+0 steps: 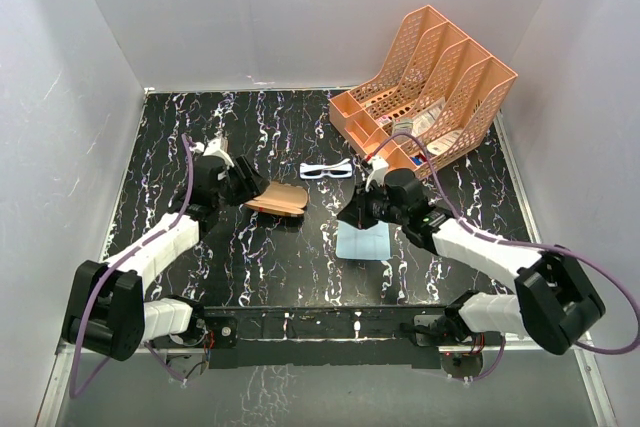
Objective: Organize the sunglasses
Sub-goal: Adjust the sunglasses case at the center of the board.
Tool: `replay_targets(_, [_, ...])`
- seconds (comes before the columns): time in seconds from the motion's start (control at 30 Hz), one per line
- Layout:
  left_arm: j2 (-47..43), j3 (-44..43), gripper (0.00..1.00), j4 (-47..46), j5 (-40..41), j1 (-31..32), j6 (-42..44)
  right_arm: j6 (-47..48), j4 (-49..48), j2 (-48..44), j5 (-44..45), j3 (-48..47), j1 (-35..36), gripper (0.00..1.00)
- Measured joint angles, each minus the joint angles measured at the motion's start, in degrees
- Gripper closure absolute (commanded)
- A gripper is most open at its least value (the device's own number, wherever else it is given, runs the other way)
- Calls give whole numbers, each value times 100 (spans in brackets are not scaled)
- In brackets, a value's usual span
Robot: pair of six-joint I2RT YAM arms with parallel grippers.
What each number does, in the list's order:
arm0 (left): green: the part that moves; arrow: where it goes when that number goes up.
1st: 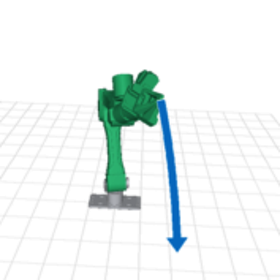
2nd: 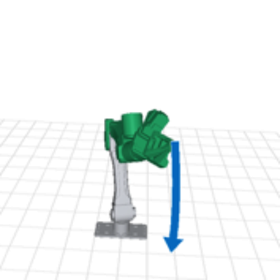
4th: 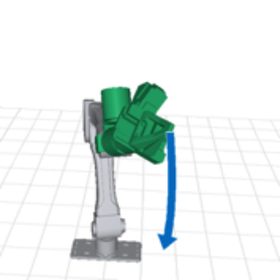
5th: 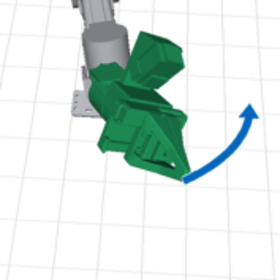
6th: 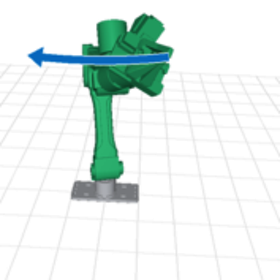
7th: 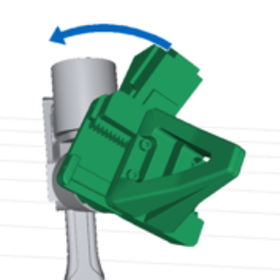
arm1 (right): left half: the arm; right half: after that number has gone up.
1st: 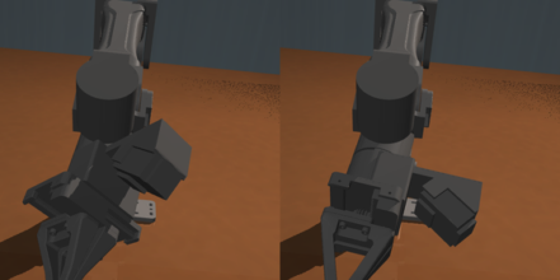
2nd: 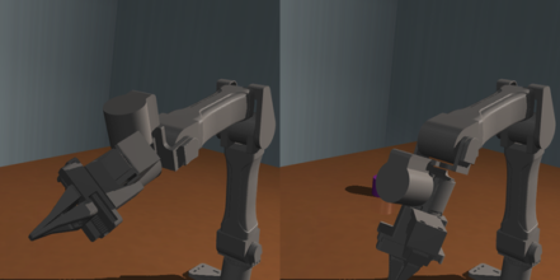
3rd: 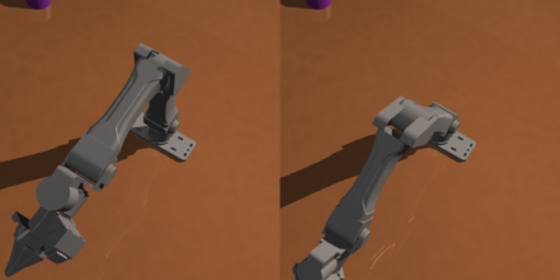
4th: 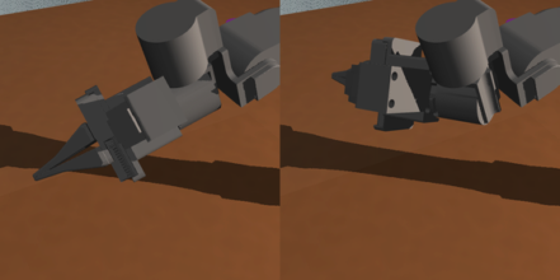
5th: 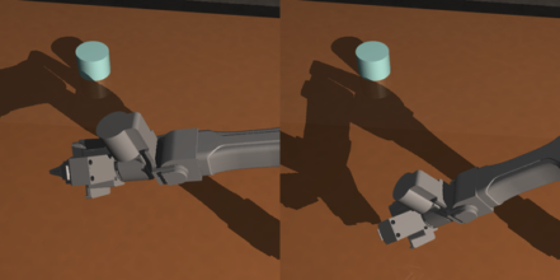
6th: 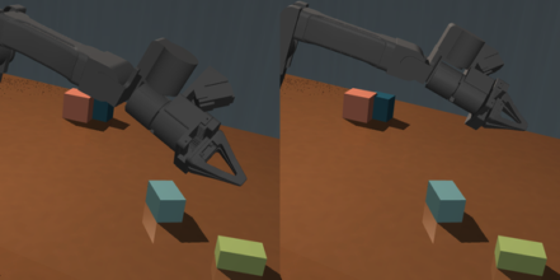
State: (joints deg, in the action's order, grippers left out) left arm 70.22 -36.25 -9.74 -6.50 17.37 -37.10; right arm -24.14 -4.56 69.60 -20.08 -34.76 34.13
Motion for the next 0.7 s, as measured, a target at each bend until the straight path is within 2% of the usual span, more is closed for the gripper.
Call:
replay_targets(0.27, [-170,306,46,72,466,2,-28,-42,-212,966,-251,-122,-2,100])
replay_targets(0.7, [70,614,46,-179,516,11,-166,-15,-304,984,-367,-188,-2,100])
